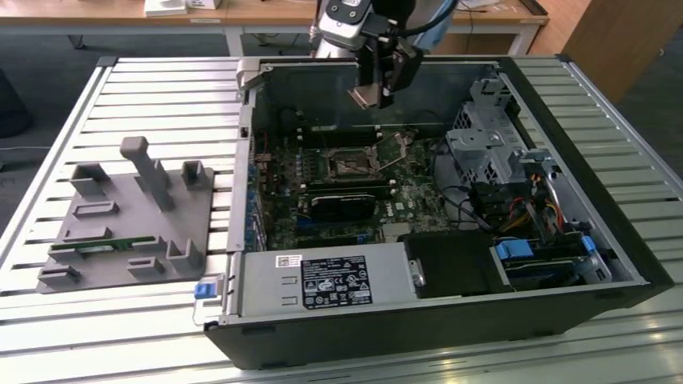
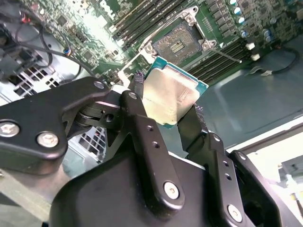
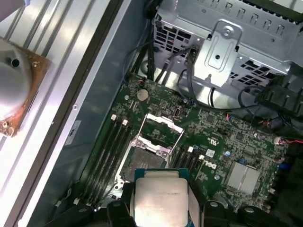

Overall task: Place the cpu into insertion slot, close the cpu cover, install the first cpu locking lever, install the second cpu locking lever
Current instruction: 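Place the cpu into insertion slot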

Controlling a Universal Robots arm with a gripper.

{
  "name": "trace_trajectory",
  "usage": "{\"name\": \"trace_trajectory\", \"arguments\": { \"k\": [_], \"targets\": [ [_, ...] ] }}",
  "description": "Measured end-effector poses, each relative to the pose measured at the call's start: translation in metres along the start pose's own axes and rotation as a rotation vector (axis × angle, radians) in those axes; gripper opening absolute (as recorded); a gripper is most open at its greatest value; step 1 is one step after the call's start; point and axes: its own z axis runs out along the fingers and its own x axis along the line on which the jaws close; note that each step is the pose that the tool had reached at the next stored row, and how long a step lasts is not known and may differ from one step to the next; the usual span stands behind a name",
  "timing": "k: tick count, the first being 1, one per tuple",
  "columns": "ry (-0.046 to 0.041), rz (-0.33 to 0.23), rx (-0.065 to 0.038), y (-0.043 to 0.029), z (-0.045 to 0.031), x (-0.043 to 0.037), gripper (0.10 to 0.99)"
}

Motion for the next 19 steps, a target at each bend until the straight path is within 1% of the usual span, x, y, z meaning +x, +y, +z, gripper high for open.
{"name": "trace_trajectory", "arguments": {
  "k": [8,13,19],
  "targets": [
    [-0.0111,0.139,-0.001,-0.0003,0.0031,-0.0001,0.537],
    [-0.0171,0.192,-0.001,-0.0007,0.0047,0.0003,0.537],
    [-0.0241,0.281,-0.001,-0.0015,0.0079,0.0005,0.537]
  ]
}}
